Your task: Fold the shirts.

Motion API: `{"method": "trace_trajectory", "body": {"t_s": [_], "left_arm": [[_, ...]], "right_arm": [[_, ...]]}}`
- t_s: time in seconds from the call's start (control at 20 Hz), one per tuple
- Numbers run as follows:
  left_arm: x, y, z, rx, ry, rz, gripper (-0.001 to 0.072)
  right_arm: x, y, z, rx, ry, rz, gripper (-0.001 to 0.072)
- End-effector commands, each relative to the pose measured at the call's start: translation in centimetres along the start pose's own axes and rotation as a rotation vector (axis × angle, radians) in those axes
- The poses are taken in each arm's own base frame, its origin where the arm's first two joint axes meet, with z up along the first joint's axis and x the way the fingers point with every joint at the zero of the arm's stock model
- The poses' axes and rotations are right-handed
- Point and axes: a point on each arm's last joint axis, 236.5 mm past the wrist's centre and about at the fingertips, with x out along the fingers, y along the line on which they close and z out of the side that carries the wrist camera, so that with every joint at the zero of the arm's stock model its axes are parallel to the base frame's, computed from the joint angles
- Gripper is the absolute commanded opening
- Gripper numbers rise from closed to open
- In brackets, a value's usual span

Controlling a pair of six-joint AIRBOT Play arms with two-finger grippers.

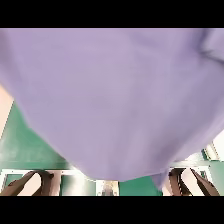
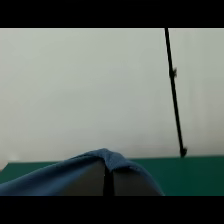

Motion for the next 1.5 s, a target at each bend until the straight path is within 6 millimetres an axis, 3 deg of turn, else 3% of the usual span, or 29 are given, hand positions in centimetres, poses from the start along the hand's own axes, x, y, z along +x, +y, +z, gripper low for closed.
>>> {"method": "trace_trajectory", "body": {"t_s": [0.0,0.1,0.2,0.3,0.4,0.45,0.55,0.75,0.9,1.05,1.25,1.45], "left_arm": [[7.9,6.1,-9.3,-0.208,0.235,-0.133,0.0022],[13.0,9.3,-15.4,-0.284,0.349,-0.146,0.0022],[18.1,12.6,-21.6,-0.350,0.447,-0.098,0.0022],[22.3,16.0,-26.5,-0.418,0.488,-0.035,0.0022],[24.9,18.8,-29.5,-0.460,0.504,0.009,0.0022],[25.8,19.8,-30.0,-0.479,0.502,0.020,0.0022],[27.3,21.4,-29.4,-0.499,0.472,0.043,0.0021],[28.9,22.7,-26.3,-0.502,0.393,0.066,0.0021],[28.6,22.5,-26.1,-0.476,0.419,0.065,0.0021],[27.5,22.0,-28.2,-0.441,0.522,0.057,0.0022],[24.3,23.7,-32.5,-0.398,0.731,0.163,0.0022],[23.5,23.1,-33.8,-0.410,0.793,0.151,0.0022]], "right_arm": [[6.7,-7.2,-13.4,0.231,0.241,-0.013,0.0022],[10.4,-11.7,-22.9,0.344,0.370,-0.075,0.0022],[13.1,-15.6,-31.2,0.431,0.484,-0.151,0.0022],[15.1,-18.8,-37.9,0.512,0.584,-0.207,0.0022],[17.1,-21.0,-42.0,0.573,0.649,-0.218,0.0022],[18.2,-21.6,-42.8,0.603,0.658,-0.207,0.0022],[20.5,-22.5,-42.5,0.659,0.640,-0.182,0.0022],[23.9,-22.7,-38.6,0.653,0.585,-0.119,0.0022],[24.2,-21.2,-36.4,0.608,0.602,-0.047,0.0021],[21.4,-21.1,-37.4,0.576,0.729,-0.021,0.0020],[16.1,-22.2,-40.4,0.587,0.932,-0.046,0.0020],[12.5,-21.6,-42.9,0.617,1.079,-0.034,0.0020]]}}
